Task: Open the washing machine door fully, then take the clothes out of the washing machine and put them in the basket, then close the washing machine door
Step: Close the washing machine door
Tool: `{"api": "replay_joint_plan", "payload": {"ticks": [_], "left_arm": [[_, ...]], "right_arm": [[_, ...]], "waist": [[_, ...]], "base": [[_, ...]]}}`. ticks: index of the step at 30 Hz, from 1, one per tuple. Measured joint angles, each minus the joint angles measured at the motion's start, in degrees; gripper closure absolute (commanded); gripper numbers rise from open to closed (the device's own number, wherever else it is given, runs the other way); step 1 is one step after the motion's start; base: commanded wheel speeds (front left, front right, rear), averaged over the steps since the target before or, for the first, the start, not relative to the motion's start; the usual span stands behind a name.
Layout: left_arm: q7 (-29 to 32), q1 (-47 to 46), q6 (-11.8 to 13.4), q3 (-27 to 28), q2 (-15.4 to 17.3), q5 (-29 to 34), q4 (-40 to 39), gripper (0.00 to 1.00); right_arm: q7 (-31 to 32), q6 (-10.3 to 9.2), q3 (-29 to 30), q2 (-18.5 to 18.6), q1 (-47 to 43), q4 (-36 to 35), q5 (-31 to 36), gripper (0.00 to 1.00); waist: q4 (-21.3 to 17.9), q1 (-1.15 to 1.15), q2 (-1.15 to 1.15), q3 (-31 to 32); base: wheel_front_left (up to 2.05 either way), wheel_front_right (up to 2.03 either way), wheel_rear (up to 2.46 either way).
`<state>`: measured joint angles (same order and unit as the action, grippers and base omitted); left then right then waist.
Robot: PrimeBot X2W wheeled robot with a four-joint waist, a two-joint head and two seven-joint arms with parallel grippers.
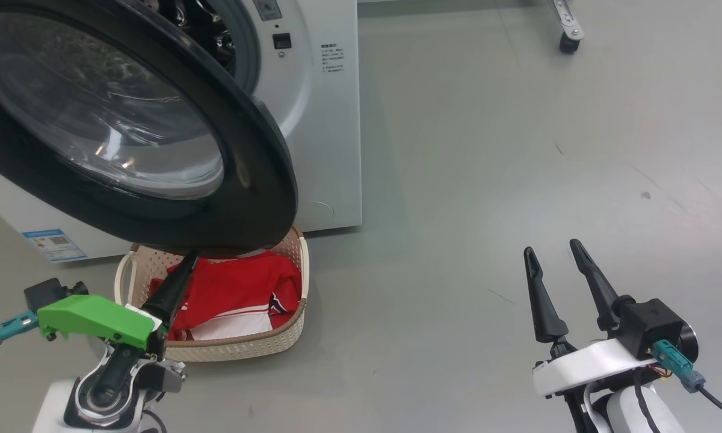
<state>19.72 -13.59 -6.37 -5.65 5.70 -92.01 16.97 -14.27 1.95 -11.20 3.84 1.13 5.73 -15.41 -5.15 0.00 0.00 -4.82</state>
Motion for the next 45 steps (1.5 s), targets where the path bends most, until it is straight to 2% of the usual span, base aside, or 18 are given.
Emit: {"api": "replay_joint_plan", "payload": {"ticks": [14, 19, 24, 32, 42, 43, 44, 45], "left_arm": [[-14.22, 5.17, -0.54, -2.47, 6.46, 20.83, -7.82, 1.0], [-19.75, 6.14, -0.54, -5.84, 9.75, 30.07, -11.66, 1.0], [-26.07, 9.76, -0.55, -8.6, 12.17, 38.43, -11.92, 1.0], [-33.86, 12.51, -0.56, -11.76, 13.27, 45.93, -10.05, 1.0], [-33.99, 13.89, -0.56, -11.62, 12.71, 51.44, -7.8, 1.0], [-33.99, 14.0, -0.56, -11.43, 12.34, 51.54, -7.66, 0.93], [-34.0, 14.14, -0.56, -11.17, 11.9, 51.91, -7.61, 0.51], [-34.1, 14.23, -0.56, -10.98, 11.55, 52.31, -7.61, 0.0]], "right_arm": [[0.0, 0.44, -0.22, -0.01, -1.68, -0.77, 1.03, 0.0], [0.0, 0.45, -0.24, -0.02, -1.72, -1.11, 1.21, 0.0], [0.0, 0.52, -0.41, -0.02, -1.77, -1.16, 1.43, 0.0], [0.0, 0.54, -0.4, -0.02, -1.8, -1.16, 1.46, 0.0], [0.0, 0.96, -0.43, -0.04, -1.94, -1.09, 1.52, 0.0], [0.0, 0.96, -0.44, -0.04, -1.95, -1.05, 1.52, 0.0], [0.0, 0.96, -0.44, -0.05, -1.97, -0.93, 1.52, 0.0], [0.0, 0.97, -0.45, -0.07, -2.02, -0.79, 1.52, 0.0]], "waist": [[5.91, 0.0, 0.0, 1.76], [6.9, 0.0, 0.0, 1.49], [7.32, 0.0, 0.0, 1.16], [7.71, 0.0, 0.0, 0.99], [8.0, 0.0, 0.0, 0.84], [8.01, 0.0, 0.0, 0.82], [8.03, 0.0, 0.0, 0.79], [8.04, 0.0, 0.0, 0.76]], "base": [[0.0, 0.0, 0.0], [0.0, 0.0, 0.0], [0.0, 0.0, 0.0], [0.0, 0.0, 0.0], [0.0, 0.0, 0.0], [0.0, 0.0, 0.0], [0.0, 0.0, 0.0], [0.0, 0.0, 0.0]]}}
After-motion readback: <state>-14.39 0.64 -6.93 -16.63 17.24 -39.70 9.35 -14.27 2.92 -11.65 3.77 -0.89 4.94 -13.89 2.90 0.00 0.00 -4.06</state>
